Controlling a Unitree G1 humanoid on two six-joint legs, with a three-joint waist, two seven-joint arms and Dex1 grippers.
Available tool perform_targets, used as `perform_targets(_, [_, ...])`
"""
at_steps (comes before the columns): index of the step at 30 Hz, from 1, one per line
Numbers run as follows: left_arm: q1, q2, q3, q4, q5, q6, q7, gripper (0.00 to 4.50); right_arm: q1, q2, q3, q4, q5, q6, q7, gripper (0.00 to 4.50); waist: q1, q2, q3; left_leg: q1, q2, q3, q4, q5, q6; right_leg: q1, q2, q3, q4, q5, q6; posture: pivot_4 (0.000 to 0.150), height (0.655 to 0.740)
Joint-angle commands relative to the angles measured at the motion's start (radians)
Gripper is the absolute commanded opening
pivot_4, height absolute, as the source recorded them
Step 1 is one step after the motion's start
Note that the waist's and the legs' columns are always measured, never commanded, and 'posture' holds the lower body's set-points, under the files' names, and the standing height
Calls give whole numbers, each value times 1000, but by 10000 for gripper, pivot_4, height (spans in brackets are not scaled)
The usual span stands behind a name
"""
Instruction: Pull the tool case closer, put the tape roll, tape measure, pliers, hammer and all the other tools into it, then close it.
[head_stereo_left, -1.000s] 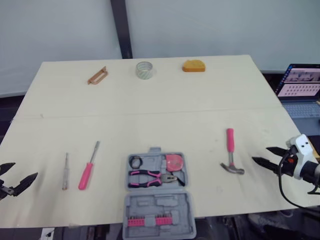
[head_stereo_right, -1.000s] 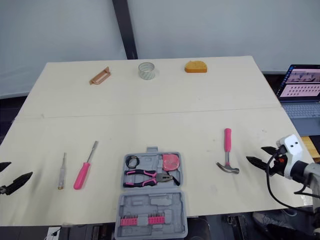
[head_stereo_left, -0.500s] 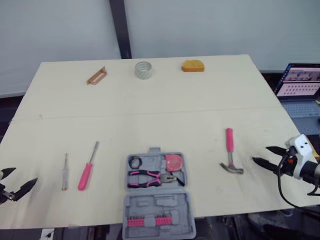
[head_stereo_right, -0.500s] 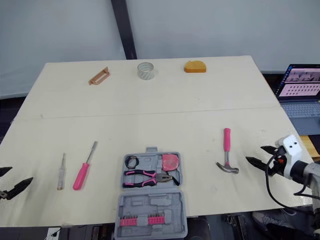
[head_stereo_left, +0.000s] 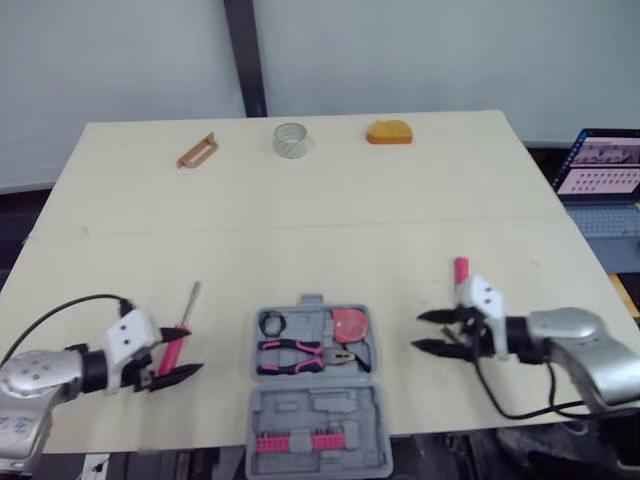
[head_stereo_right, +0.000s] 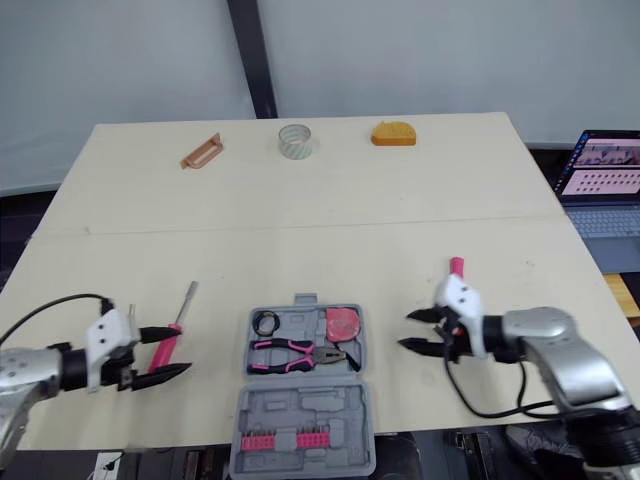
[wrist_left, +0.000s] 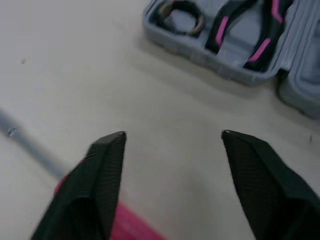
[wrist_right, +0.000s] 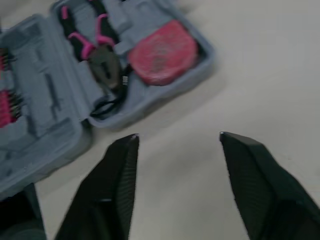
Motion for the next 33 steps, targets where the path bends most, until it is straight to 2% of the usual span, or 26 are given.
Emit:
perform_targets(1, [-8, -11, -78, -70, 33, 42, 16, 13821, -6, -6, 63, -65, -40, 13, -9, 8383, 0, 0, 0, 0, 0, 0, 0, 0, 0, 0, 0, 0, 0, 0, 0, 1500, 7400])
perform_targets(2, [-5, -18, -100, -78, 39, 49, 19, 8447, -5, -8, 86, -71, -54, 14, -9, 3195, 0, 0, 0, 0, 0, 0, 0, 0, 0, 0, 0, 0, 0, 0, 0, 1500, 7400])
perform_targets(3, [3, -20, -123, -86, 51, 50, 21, 3975, -3, -12, 108, -75, -69, 12, -7, 0, 0, 0, 0, 0, 0, 0, 0, 0, 0, 0, 0, 0, 0, 0, 0, 1500, 7400])
perform_targets(4, [12, -22, -144, -91, 67, 48, 26, 607, 1, -15, 125, -77, -86, 5, -7, 0, 0, 0, 0, 0, 0, 0, 0, 0, 0, 0, 0, 0, 0, 0, 0, 1500, 7400])
perform_targets(14, [-4, -62, -263, -89, 129, 56, 61, 607, -21, 28, 204, -74, -144, 15, -17, 0, 20, 0, 0, 0, 0, 0, 1, 0, 0, 0, 0, 0, 0, 0, 0, 1500, 7400])
perform_targets(21, [-49, -107, -306, -51, 156, 49, 85, 607, -37, 41, 259, -59, -195, 13, -16, 0, 24, 0, 0, 0, 0, 0, 1, 0, 0, 0, 0, 0, 0, 0, 0, 1500, 7400])
perform_targets(33, [-76, -157, -344, -50, 179, 52, 97, 607, -44, 92, 266, -41, -206, 19, -32, 0, 31, 0, -1, 0, 0, 0, 2, 0, 0, 1, 0, 0, 0, 0, 0, 1500, 7400])
